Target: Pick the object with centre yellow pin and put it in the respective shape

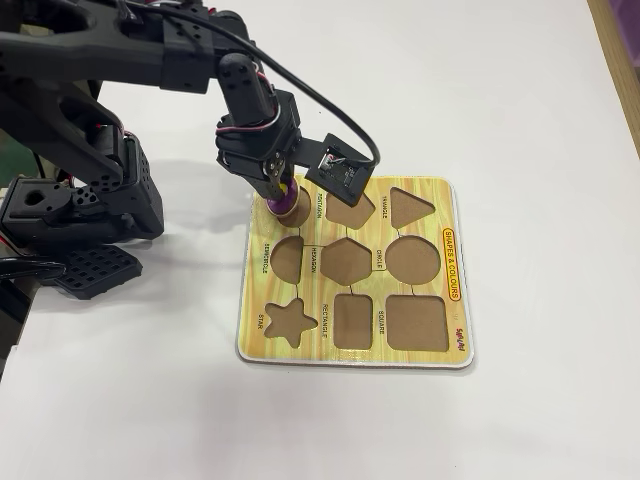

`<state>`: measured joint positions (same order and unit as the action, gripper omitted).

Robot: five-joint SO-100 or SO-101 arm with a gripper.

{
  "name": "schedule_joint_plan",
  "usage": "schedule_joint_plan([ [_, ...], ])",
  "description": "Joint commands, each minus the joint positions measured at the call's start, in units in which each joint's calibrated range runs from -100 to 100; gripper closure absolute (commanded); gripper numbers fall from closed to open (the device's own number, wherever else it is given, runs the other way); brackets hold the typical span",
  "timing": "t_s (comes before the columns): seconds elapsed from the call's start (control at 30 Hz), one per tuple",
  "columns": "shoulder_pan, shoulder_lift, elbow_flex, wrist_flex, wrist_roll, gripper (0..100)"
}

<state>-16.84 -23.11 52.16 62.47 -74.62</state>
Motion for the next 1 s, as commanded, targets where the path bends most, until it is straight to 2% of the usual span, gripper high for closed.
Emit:
schedule_joint_plan([
  [0.0, 1.21, 0.68, -2.25, -0.32, 0.46, 99],
  [0.17, 2.29, 0.85, -2.61, -0.32, 2.87, 99],
  [0.97, 0.04, 0.85, -5.40, -0.50, 2.87, 99],
])
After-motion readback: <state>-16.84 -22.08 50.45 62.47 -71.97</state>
